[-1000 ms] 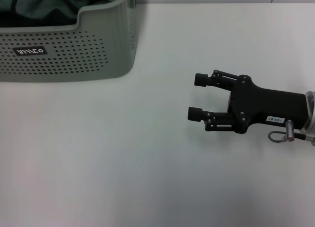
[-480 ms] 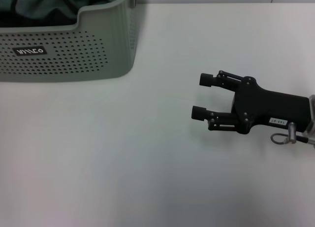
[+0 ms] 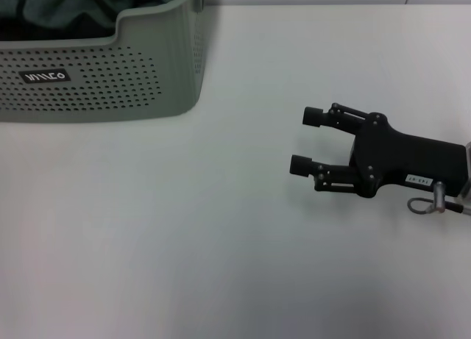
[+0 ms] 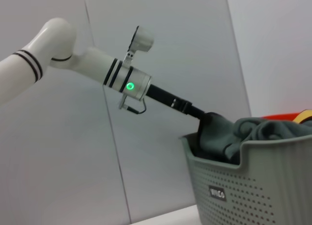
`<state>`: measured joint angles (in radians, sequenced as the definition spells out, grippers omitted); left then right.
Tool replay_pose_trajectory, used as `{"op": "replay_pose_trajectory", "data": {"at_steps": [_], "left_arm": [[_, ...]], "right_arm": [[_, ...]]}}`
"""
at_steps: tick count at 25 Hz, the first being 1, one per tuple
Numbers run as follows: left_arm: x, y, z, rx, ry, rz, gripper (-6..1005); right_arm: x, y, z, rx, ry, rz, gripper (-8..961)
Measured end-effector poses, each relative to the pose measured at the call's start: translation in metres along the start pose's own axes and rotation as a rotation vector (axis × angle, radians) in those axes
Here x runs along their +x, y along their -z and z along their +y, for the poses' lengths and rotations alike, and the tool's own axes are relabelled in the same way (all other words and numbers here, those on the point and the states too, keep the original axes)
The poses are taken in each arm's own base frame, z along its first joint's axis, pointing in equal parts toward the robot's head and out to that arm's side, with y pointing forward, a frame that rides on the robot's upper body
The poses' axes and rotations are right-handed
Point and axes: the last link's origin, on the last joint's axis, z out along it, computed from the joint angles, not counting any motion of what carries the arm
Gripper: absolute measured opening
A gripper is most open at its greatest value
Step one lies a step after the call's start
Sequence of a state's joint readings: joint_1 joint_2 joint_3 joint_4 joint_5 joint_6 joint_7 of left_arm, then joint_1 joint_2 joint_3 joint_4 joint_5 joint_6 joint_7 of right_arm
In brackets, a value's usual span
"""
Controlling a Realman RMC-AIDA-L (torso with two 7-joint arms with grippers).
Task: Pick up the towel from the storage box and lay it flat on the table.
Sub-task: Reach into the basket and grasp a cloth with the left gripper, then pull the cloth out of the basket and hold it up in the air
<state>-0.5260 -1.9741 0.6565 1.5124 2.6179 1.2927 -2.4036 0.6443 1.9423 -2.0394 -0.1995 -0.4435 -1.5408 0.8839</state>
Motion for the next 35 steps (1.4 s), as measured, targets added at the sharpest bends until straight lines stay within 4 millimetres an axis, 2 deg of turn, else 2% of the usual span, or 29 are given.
{"op": "replay_pose_trajectory", "data": {"at_steps": [3,11,14,16,18,22,26,29,32,35], "left_arm": [[0.0,0.0,0.0,-0.001,-0.001,-0.002,260],[0.002,0.003,0.001,-0.008,-0.025,0.014,101],[0.007,0.009,0.005,-0.03,-0.033,0.062,42],[0.014,0.016,0.008,-0.046,-0.048,0.11,38],[0.024,0.029,0.014,-0.075,-0.078,0.186,33],[0.048,0.069,0.038,-0.175,-0.174,0.411,21],[0.072,0.127,0.07,-0.283,-0.325,0.679,20],[0.08,0.157,0.088,-0.4,-0.405,0.817,19],[0.082,0.184,0.089,-0.51,-0.42,0.939,19],[0.077,0.202,0.084,-0.592,-0.426,1.008,18]], "right_arm": [[0.0,0.002,0.0,0.012,0.001,-0.01,858],[0.0,0.009,0.0,0.039,0.0,-0.037,858],[0.0,0.012,-0.001,0.057,-0.002,-0.048,858],[0.0,0.014,-0.001,0.066,-0.002,-0.055,858],[-0.001,0.016,0.0,0.068,0.004,-0.064,858],[-0.003,0.02,0.0,0.084,0.024,-0.095,858],[-0.007,0.023,0.001,0.084,0.043,-0.118,858],[-0.011,0.029,0.002,0.088,0.061,-0.147,858],[-0.013,0.033,0.004,0.081,0.076,-0.163,858],[-0.015,0.034,0.004,0.079,0.095,-0.173,857]]}}
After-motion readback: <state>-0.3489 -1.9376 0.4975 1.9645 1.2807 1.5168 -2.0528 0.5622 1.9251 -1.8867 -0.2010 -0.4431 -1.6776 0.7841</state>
